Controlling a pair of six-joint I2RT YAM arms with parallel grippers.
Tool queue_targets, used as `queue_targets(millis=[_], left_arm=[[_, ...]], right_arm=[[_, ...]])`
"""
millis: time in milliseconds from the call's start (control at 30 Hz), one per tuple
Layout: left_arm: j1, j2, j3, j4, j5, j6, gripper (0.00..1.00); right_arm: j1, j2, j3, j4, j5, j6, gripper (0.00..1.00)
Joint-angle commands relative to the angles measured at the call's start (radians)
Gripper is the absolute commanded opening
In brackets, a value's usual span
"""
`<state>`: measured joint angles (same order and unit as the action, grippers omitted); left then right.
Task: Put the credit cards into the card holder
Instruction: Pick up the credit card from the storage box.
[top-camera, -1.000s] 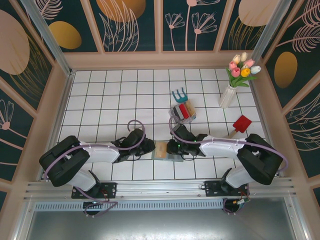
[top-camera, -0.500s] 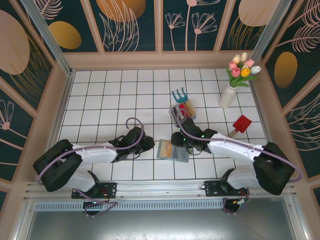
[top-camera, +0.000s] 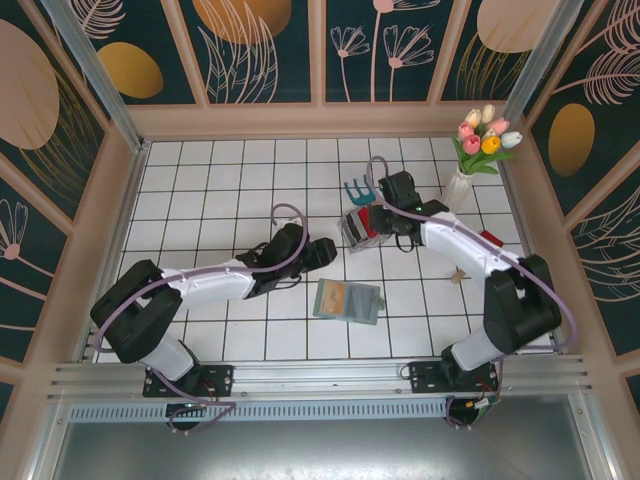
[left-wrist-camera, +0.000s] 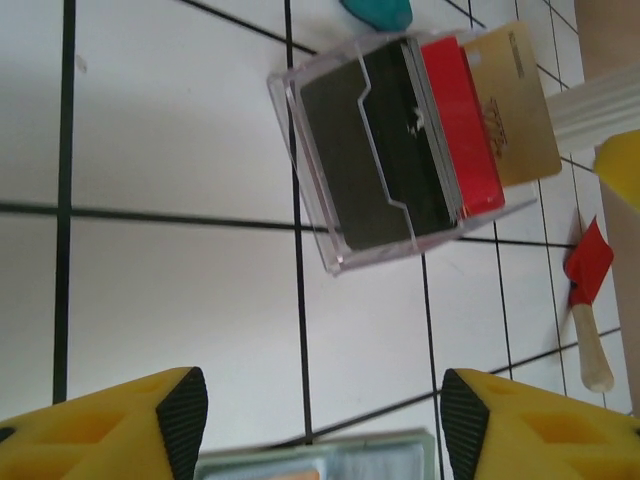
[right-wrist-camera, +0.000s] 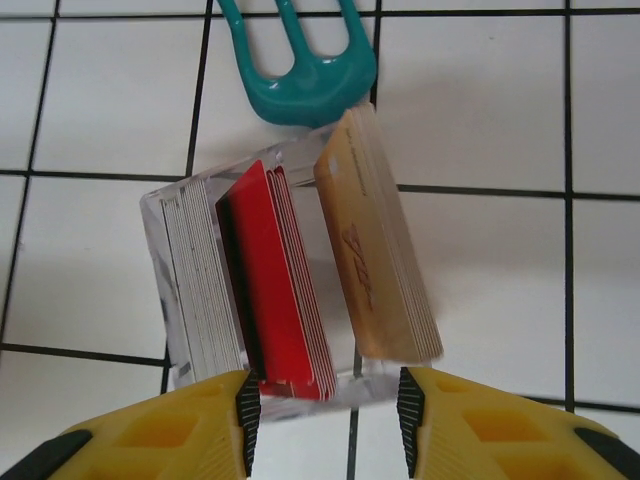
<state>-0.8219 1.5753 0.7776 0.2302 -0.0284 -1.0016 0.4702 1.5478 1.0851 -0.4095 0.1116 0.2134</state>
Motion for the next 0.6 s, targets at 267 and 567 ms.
queue_targets(millis=[267, 567], left_arm=[[0.058, 0.028, 0.032, 0.021, -0.006, 0.017, 0.69], [0.06, 0.051, 0.04, 0.03, 0.021, 0.013, 0.69]], right_arm=[[0.009, 0.201, 0.184, -0.089, -0.002, -0.126, 0.38], [0.041, 0.279, 0.219, -0.102, 0.107, -0.151, 0.39]])
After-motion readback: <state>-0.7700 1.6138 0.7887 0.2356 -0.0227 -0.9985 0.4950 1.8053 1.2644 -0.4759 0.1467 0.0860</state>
